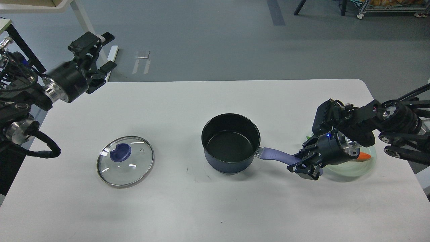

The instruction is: Open pot lid

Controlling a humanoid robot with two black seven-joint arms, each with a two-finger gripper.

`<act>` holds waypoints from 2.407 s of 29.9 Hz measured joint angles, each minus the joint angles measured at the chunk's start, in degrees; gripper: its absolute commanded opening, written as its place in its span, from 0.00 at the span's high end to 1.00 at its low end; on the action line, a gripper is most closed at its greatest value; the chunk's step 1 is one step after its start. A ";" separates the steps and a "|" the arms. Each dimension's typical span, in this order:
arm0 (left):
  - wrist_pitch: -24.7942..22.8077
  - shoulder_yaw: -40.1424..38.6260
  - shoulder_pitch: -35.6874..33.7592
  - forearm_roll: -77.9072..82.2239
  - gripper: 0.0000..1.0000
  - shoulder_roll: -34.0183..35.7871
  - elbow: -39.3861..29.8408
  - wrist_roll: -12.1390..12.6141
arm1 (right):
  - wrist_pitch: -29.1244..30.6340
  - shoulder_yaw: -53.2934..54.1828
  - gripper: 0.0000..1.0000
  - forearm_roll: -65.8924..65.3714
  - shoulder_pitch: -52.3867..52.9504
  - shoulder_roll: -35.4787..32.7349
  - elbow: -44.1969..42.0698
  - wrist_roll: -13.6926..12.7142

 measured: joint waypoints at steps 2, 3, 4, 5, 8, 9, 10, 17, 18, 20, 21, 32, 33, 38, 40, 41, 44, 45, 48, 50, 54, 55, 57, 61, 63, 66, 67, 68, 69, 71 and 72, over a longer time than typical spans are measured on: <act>-0.42 -3.73 2.10 -3.67 0.01 -3.34 3.95 -0.02 | 0.00 0.00 0.74 0.01 0.00 0.00 -0.06 0.00; -0.59 -6.40 3.59 -4.94 0.01 -5.06 5.89 -0.02 | 0.00 0.00 0.74 0.02 0.00 0.00 -0.09 0.00; -0.79 -8.97 4.89 -5.82 0.01 -6.56 7.50 -0.02 | 0.00 0.00 0.74 0.02 0.00 0.00 -0.14 0.00; -1.25 -12.21 6.42 -6.74 0.01 -8.38 9.35 1.01 | 0.00 0.00 0.74 0.03 0.00 0.01 -0.18 0.00; -4.42 -19.52 10.63 -8.80 0.01 -13.25 13.93 8.29 | 0.00 0.00 0.74 0.08 0.00 0.10 -0.30 0.01; -5.69 -21.21 11.89 -9.39 0.01 -14.58 15.09 10.54 | 0.00 0.00 0.74 0.10 0.00 0.14 -0.38 0.01; -6.60 -22.49 12.85 -9.83 0.01 -15.62 15.88 11.87 | 0.00 0.00 0.74 0.10 0.00 0.18 -0.43 0.01; -12.97 -26.54 16.01 -10.63 0.01 -20.05 21.28 13.73 | -0.01 0.00 0.68 0.10 0.07 0.36 -0.55 0.01; -13.67 -26.65 16.06 -10.63 0.01 -20.21 21.89 13.74 | -0.01 0.00 0.67 0.10 0.07 0.36 -0.55 0.01; -14.41 -26.73 16.08 -10.64 0.01 -20.29 22.42 13.74 | -0.01 0.00 0.61 0.10 0.07 0.36 -0.57 0.01; -14.63 -26.73 16.09 -10.64 0.01 -20.29 22.54 13.74 | -0.01 0.00 0.53 0.10 0.08 0.36 -0.57 0.01; -15.05 -26.79 16.11 -10.64 0.01 -19.87 22.58 13.74 | 0.04 0.01 0.03 0.85 1.87 -0.61 -0.32 0.01; -15.08 -26.79 16.11 -10.64 0.01 -19.84 22.52 13.74 | 0.08 0.08 0.03 1.45 2.61 -1.18 -0.16 0.00; -15.25 -26.79 16.10 -10.64 0.01 -19.62 22.33 13.74 | 0.17 0.88 0.03 9.81 7.48 -5.16 1.91 0.01; -15.27 -26.81 16.07 -10.64 0.01 -19.48 22.23 13.74 | 0.07 1.48 0.03 15.45 9.86 -7.15 3.00 0.01; -15.27 -26.82 16.05 -10.64 0.01 -19.42 22.15 13.74 | -0.01 2.07 0.03 18.11 10.54 -7.98 3.31 0.01; -15.29 -26.83 16.03 -10.69 0.01 -19.37 21.92 13.74 | -0.21 5.53 0.02 28.55 10.92 -10.31 3.49 0.01; -15.30 -26.83 16.03 -10.71 0.01 -19.37 21.85 13.74 | -0.29 6.76 0.02 32.94 10.56 -11.06 3.29 0.01; -15.30 -26.83 16.03 -10.72 0.01 -19.36 21.77 13.74 | -0.40 9.37 0.02 47.94 8.64 -12.44 1.81 0.01; -15.30 -26.83 16.03 -10.72 0.01 -19.36 21.71 13.74 | -0.50 10.62 0.02 57.49 7.16 -12.66 0.29 0.01; -15.30 -26.83 16.04 -10.73 0.01 -19.38 21.60 13.74 | -1.45 13.23 0.02 74.95 2.77 -11.83 -5.18 0.00; -15.30 -26.83 16.05 -10.73 0.01 -19.43 21.59 13.74 | -2.19 14.05 0.02 78.79 1.34 -11.12 -6.64 0.00; -15.30 -26.83 16.08 -10.73 0.01 -19.59 21.56 13.74 | -3.89 16.06 0.01 85.69 -1.64 -9.37 -9.16 0.00; -15.30 -27.13 16.10 -10.73 0.01 -19.91 21.56 13.74 | -6.29 20.88 0.01 97.52 -8.70 -5.13 -14.59 0.00; -15.31 -27.29 16.11 -10.73 0.01 -20.14 21.56 13.74 | -6.58 23.62 0.01 100.89 -12.23 -2.56 -17.89 0.00; -15.37 -27.35 16.22 -10.73 0.01 -20.52 21.57 13.74 | -6.71 28.46 0.01 103.81 -17.72 2.63 -23.72 0.00; -15.38 -27.37 16.24 -10.73 0.01 -20.70 21.57 13.74 | -6.72 30.15 0.01 104.49 -19.61 4.79 -25.79 0.00; -15.38 -27.41 16.29 -10.73 0.01 -20.87 21.57 13.74 | -6.72 31.72 0.01 105.01 -21.31 6.73 -27.59 0.00; -15.38 -27.59 16.42 -10.73 0.01 -21.03 21.57 13.74 | -6.69 33.28 0.01 105.40 -22.82 8.43 -29.07 0.00; -15.40 -28.28 16.92 -10.73 0.01 -21.43 21.57 13.76 | -6.61 35.52 0.01 105.89 -24.88 10.96 -30.78 0.00; -15.45 -28.77 17.25 -10.73 0.01 -21.70 21.57 13.88 | -6.45 36.17 0.01 106.23 -25.69 12.05 -31.32 0.00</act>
